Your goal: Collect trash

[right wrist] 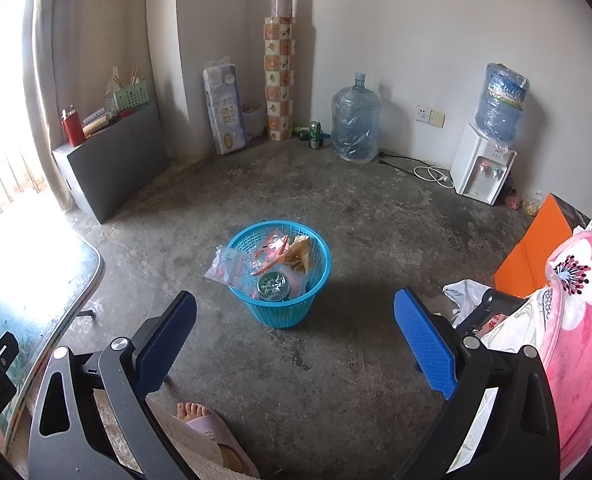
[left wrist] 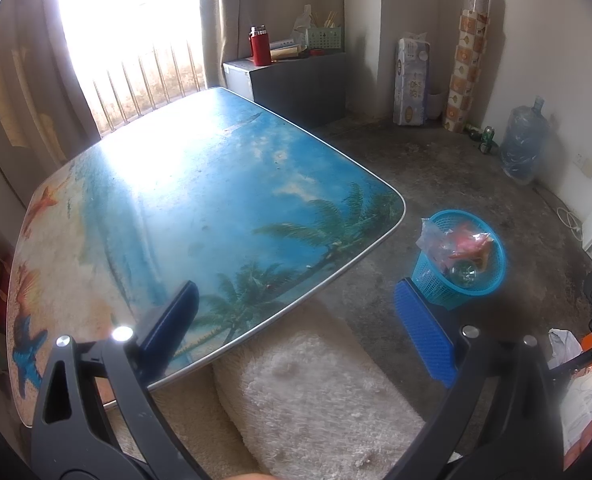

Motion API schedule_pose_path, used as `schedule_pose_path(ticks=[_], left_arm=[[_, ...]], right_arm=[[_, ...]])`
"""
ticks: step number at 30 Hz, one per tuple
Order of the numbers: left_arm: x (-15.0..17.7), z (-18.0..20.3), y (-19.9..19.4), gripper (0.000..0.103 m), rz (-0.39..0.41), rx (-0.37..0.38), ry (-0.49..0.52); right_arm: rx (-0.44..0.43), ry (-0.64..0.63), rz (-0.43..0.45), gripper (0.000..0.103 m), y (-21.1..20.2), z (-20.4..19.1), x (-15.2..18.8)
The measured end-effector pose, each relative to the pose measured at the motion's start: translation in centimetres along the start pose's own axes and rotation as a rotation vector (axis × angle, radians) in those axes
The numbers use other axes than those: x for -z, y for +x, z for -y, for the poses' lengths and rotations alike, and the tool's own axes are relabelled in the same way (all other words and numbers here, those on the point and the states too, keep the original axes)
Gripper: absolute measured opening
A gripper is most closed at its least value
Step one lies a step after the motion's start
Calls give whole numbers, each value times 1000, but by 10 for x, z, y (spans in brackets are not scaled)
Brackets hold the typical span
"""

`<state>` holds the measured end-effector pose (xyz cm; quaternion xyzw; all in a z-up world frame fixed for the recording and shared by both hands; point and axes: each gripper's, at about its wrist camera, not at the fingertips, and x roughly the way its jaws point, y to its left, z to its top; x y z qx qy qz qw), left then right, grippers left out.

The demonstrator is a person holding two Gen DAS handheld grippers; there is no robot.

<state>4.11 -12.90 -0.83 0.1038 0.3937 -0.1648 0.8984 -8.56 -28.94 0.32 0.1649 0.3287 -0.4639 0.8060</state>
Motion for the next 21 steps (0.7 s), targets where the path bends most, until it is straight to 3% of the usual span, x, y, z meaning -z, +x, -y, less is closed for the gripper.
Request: schedule_pose_path(ticks=[21], left_arm=[[0, 2, -1, 94, 0, 1, 0]], right_arm=[[-2, 2, 2, 96, 0, 0, 0]])
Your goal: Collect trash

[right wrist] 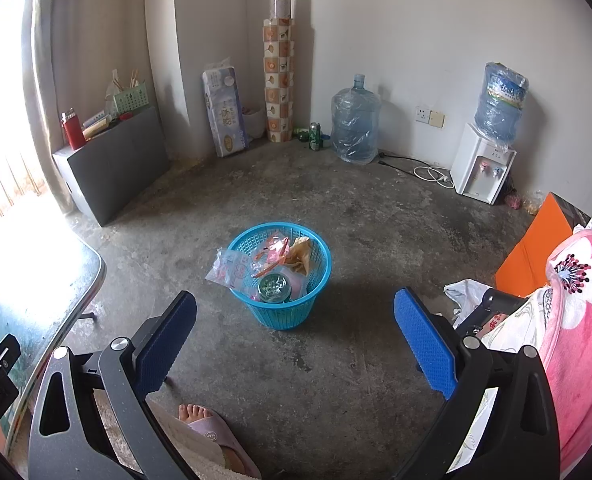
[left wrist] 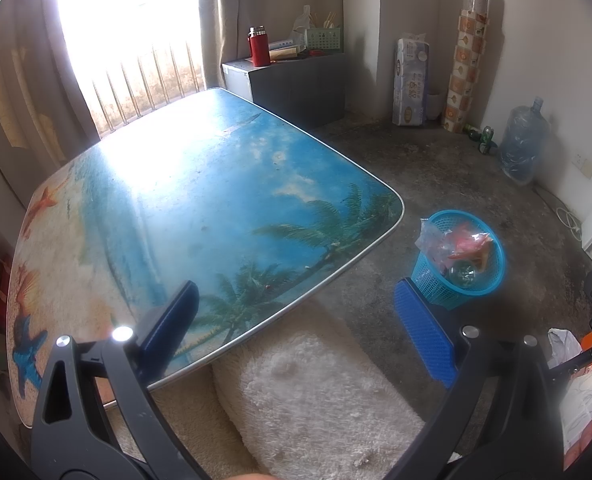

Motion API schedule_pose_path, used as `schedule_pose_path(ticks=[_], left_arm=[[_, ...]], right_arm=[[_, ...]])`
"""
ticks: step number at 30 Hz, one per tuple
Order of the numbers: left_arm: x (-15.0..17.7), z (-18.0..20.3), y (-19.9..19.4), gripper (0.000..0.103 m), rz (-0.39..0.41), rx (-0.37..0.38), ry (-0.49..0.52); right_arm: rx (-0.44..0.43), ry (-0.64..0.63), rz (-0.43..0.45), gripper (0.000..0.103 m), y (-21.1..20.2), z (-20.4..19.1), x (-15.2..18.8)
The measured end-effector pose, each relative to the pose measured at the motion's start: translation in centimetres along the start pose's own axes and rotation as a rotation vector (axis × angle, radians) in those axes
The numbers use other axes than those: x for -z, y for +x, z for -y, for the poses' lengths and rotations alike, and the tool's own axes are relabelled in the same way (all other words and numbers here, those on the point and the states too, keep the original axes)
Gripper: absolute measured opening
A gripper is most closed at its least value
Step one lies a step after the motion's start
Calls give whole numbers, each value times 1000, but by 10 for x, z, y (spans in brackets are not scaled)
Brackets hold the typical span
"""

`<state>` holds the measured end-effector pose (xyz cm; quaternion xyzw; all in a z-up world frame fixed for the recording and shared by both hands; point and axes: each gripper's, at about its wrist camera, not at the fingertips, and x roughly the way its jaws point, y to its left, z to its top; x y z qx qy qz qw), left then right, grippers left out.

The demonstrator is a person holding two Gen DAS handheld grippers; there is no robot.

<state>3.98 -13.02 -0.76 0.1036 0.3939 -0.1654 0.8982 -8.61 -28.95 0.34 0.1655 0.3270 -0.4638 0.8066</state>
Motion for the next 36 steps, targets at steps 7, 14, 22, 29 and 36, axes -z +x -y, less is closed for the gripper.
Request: schedule_pose_path(ticks=[7, 14, 22, 29, 36], left_arm=[[0, 1, 0, 94, 1, 0, 0], [0, 1, 0, 94, 1, 0, -1], [-1, 5, -2, 94, 3, 3, 1], [-3, 6, -4, 94, 4, 8, 3], [-3, 6, -4, 94, 3, 9, 5]], right_arm=[[0, 0, 0, 96, 0, 0, 0], [1, 4, 2, 96, -1, -1, 0], [0, 5, 3, 96, -1, 1, 0], [1, 7, 3, 96, -1, 0, 0], [0, 7, 3, 96, -1, 1, 0]])
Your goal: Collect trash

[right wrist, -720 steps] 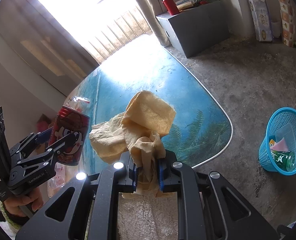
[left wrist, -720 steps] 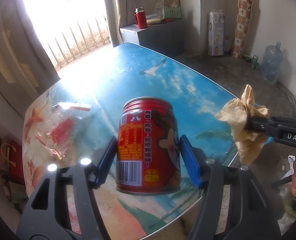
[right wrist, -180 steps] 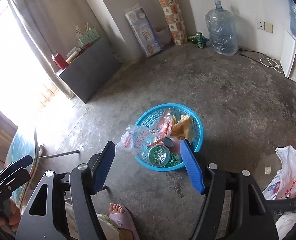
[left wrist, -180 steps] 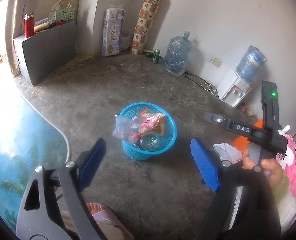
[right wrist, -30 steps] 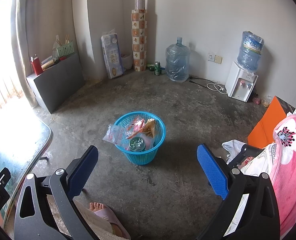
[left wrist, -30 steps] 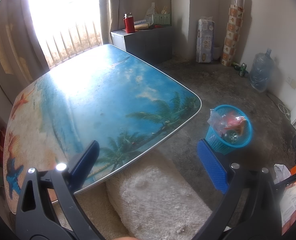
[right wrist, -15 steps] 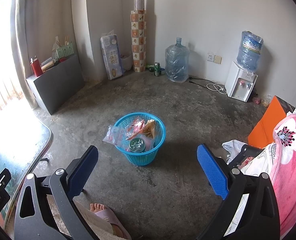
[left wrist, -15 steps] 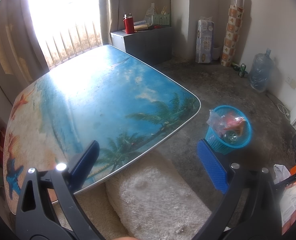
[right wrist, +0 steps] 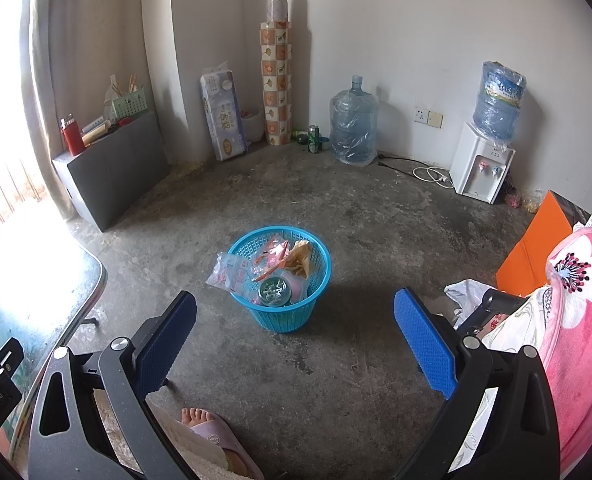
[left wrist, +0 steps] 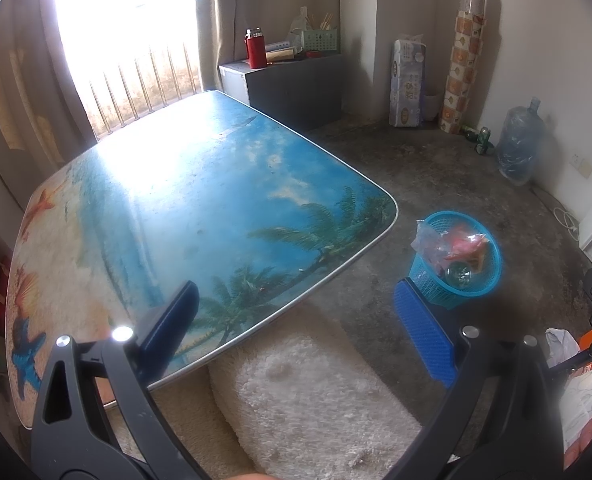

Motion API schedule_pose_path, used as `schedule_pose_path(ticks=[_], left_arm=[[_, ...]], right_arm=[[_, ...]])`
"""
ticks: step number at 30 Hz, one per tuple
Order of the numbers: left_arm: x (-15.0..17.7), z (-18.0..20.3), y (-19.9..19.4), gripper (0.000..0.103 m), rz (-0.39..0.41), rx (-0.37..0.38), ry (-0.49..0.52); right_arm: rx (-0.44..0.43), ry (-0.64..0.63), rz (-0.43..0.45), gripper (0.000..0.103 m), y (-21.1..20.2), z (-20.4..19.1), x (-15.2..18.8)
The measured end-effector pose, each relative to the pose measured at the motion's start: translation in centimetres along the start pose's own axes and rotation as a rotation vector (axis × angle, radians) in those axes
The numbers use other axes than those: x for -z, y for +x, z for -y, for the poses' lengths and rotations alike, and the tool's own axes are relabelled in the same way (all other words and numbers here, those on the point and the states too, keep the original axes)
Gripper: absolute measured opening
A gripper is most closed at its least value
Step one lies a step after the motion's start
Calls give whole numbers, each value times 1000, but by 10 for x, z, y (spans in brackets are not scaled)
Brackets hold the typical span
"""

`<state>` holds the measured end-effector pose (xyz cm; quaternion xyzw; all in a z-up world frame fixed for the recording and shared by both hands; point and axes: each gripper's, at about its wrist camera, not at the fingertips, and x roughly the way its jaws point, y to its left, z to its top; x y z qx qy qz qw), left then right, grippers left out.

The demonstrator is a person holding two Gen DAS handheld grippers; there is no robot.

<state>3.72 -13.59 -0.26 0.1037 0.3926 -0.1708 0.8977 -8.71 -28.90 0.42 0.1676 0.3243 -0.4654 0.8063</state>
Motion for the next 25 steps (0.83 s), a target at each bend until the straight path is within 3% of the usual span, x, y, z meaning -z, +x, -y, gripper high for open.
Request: schedule_pose_path(ticks=[25], left_arm=[[-1, 2, 1, 94, -6, 7, -6]], right_arm=[[1, 4, 2, 96, -1, 1, 2]])
